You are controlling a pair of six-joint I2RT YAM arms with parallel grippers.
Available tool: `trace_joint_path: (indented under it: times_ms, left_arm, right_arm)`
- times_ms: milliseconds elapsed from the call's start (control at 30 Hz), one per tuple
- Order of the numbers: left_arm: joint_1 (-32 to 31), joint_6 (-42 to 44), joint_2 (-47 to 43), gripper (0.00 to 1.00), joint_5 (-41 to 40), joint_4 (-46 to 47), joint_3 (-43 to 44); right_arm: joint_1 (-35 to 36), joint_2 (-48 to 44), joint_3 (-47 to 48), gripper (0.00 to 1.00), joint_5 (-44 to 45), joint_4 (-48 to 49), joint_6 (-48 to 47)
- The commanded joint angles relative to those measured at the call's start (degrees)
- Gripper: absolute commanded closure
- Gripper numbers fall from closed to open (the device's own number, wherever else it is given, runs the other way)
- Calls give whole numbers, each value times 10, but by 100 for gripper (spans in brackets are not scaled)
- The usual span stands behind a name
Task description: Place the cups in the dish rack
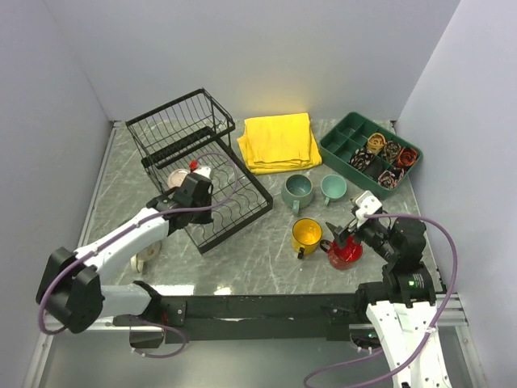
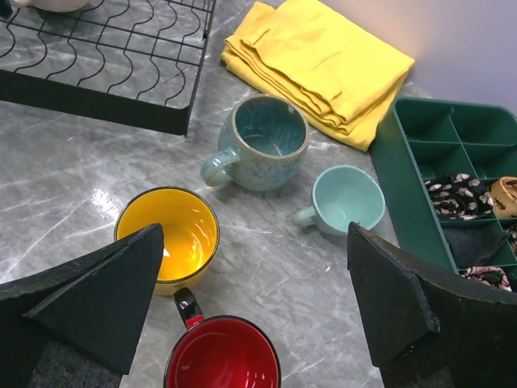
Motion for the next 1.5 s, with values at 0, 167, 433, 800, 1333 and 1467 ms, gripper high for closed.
trace_joint_path:
  times_ms: [0, 167, 433, 800, 1333, 1467]
  left_arm:
    - [26, -12, 49, 80, -9, 3, 0]
    - [48, -2, 88, 80, -42, 2, 34]
    - [101, 16, 144, 79, -36, 21, 69]
    - [130, 27, 186, 78, -64, 41, 94]
    - [85, 189, 78, 71, -30, 107, 58]
    - [82, 230, 117, 70, -63, 104, 70]
  right_arm:
    - [-9, -8, -2, 0, -9, 23, 5]
    - [-16, -10, -3, 0, -8, 24, 5]
    - [-26, -14, -5, 0, -12, 24, 3]
    - [-31, -14, -6, 0, -15, 24, 0]
    - [-50, -10, -8, 0, -18, 26, -1]
    - [-52, -9, -8, 0, -18, 25, -2]
